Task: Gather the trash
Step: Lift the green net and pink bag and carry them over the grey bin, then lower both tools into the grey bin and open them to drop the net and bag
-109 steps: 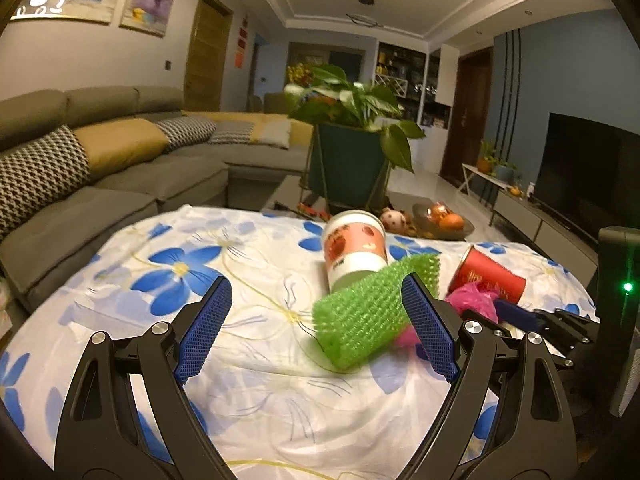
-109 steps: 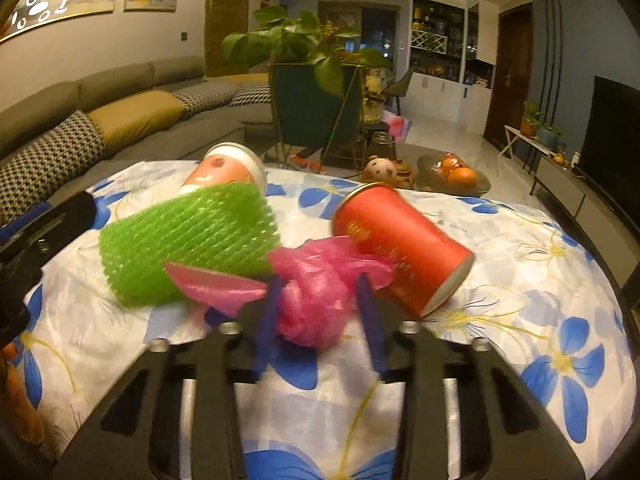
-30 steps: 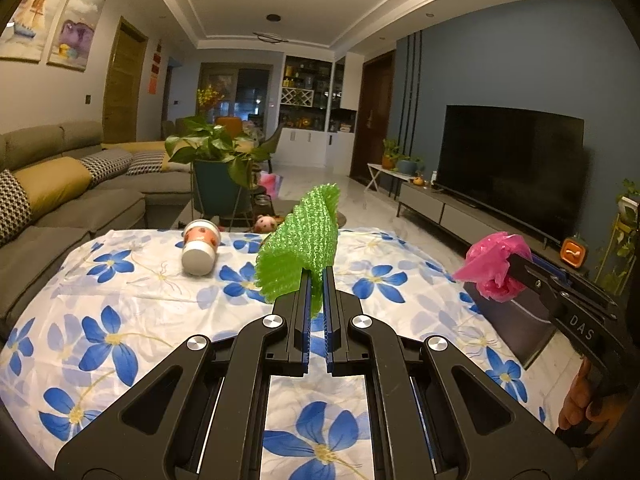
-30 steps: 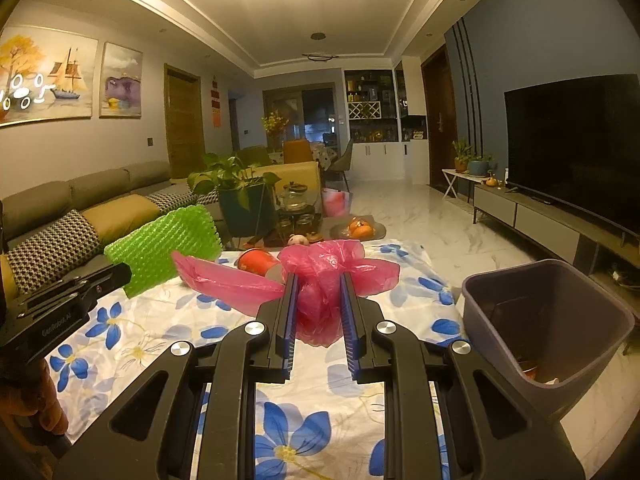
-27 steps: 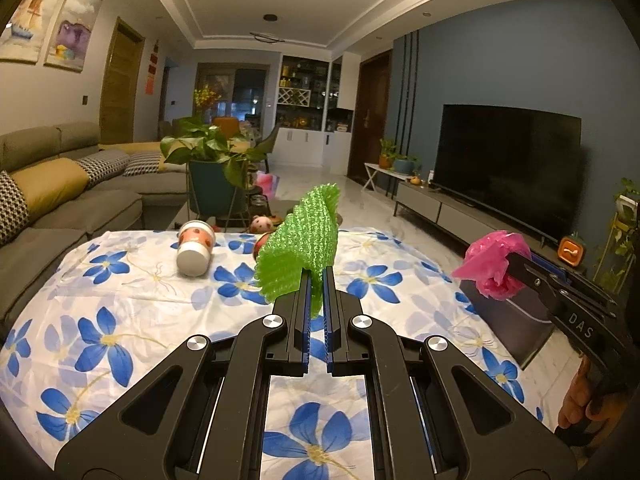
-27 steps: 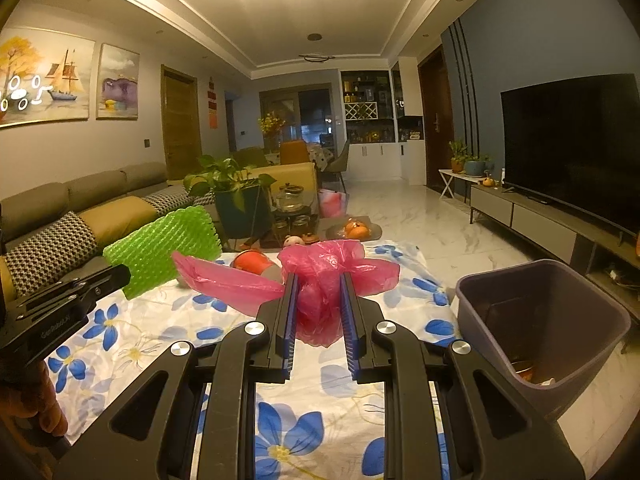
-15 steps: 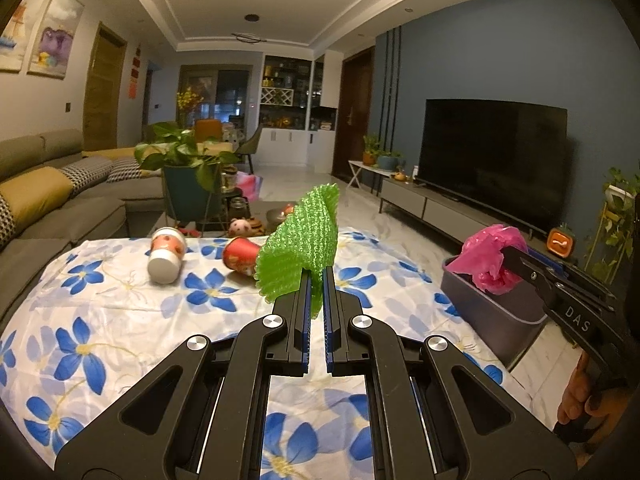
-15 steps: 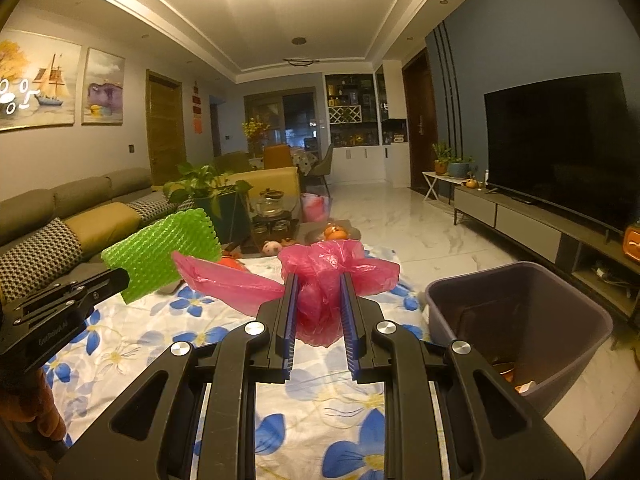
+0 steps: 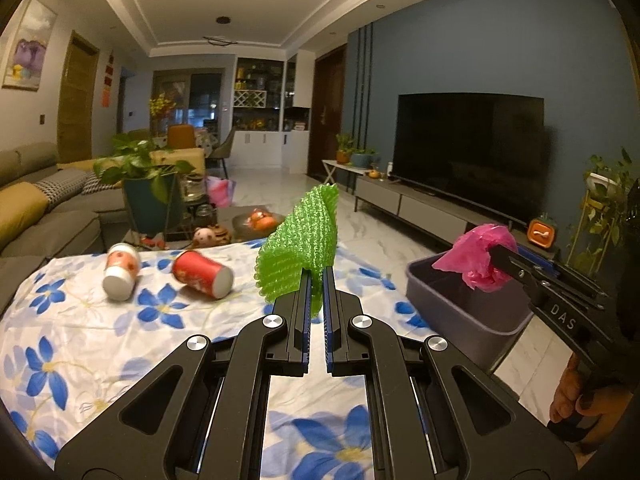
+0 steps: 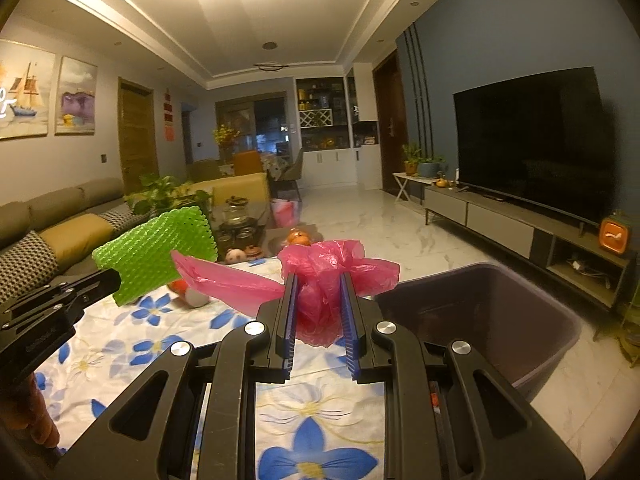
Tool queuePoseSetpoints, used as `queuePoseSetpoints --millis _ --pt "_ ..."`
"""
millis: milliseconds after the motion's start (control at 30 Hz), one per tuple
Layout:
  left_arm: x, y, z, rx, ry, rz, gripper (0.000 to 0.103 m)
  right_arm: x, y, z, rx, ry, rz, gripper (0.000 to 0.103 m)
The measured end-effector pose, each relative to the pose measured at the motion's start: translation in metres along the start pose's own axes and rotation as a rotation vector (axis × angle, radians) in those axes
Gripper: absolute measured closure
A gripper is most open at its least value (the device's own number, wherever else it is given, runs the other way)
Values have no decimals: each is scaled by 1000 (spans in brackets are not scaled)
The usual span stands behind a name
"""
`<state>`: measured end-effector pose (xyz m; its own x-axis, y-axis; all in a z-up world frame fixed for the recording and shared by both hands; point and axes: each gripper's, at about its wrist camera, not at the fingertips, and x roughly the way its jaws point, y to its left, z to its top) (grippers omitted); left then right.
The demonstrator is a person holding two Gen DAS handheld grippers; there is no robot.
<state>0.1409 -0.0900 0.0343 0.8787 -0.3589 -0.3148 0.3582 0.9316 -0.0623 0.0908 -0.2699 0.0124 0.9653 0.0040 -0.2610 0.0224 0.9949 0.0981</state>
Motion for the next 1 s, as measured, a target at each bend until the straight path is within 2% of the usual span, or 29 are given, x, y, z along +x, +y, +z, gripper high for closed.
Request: queuePoseSetpoints --millis 200,567,1000 --pt "15 -30 12 27 -12 -54 98 -3 -26 6 15 -25 -73 82" --pt "58 -97 26 78 -14 -197 98 -5 -99 20 83 -62 -240 82" --pt "110 -141 13 100 36 -296 98 13 -128 10 107 -47 -310 82"
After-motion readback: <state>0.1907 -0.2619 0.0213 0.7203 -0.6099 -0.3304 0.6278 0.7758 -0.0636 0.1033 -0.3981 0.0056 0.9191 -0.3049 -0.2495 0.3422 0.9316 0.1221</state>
